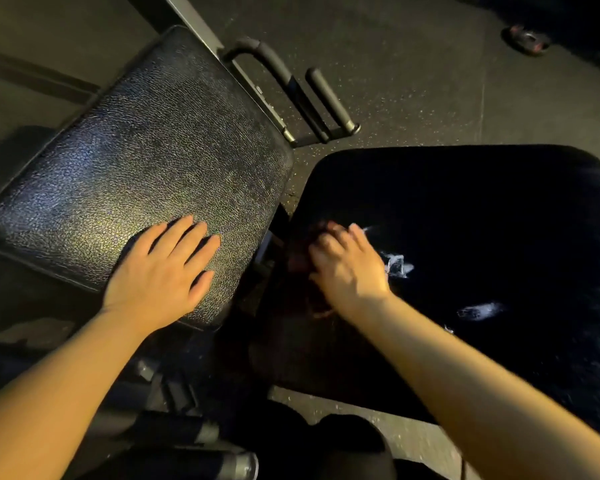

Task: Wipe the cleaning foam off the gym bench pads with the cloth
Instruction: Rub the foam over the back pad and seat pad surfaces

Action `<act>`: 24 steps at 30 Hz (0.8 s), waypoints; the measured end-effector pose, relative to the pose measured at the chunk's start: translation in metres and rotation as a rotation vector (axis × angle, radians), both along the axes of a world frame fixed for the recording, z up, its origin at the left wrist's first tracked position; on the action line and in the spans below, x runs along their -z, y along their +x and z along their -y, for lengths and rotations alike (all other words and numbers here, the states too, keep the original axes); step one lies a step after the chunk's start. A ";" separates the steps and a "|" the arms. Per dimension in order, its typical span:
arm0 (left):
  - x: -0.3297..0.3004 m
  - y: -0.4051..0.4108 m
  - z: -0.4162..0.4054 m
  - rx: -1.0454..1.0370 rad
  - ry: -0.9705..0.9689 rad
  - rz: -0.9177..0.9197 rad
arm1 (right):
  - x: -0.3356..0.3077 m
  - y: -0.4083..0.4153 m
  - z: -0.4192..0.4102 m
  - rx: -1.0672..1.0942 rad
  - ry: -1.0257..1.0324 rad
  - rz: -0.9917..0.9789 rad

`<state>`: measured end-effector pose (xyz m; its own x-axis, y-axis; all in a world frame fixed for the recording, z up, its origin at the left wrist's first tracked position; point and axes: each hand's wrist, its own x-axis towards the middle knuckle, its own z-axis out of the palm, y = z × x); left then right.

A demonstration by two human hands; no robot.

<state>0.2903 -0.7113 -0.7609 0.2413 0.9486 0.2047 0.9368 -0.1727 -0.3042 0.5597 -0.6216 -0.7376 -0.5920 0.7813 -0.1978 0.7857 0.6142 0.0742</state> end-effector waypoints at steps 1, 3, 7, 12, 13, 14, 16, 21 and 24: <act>0.002 -0.001 -0.001 0.014 0.022 -0.002 | -0.004 0.007 -0.025 0.059 0.063 0.021; 0.006 -0.003 -0.002 0.054 0.057 -0.003 | -0.013 0.026 -0.066 0.192 0.124 0.062; 0.010 -0.005 -0.003 0.097 0.118 0.006 | -0.010 0.017 -0.074 0.347 0.130 0.020; 0.010 -0.006 -0.001 0.112 0.110 0.017 | 0.012 -0.027 0.024 0.117 -0.066 -0.165; 0.010 -0.006 -0.001 0.113 0.101 0.028 | 0.013 -0.025 0.045 0.073 -0.099 -0.145; 0.011 -0.006 0.000 0.115 0.096 0.038 | 0.011 -0.020 0.061 0.028 -0.128 -0.121; 0.012 -0.007 0.000 0.123 0.096 0.058 | 0.001 0.002 0.070 -0.028 -0.152 -0.080; 0.012 -0.006 0.002 0.130 0.133 0.085 | -0.050 0.076 -0.017 0.249 0.125 0.073; 0.015 -0.007 0.000 0.135 0.163 0.086 | -0.057 0.081 -0.065 0.489 0.159 0.141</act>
<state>0.2836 -0.7112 -0.7756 0.3387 0.8617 0.3779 0.9323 -0.2533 -0.2580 0.6403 -0.5561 -0.6809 -0.1269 0.9862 -0.1059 0.9531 0.1508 0.2624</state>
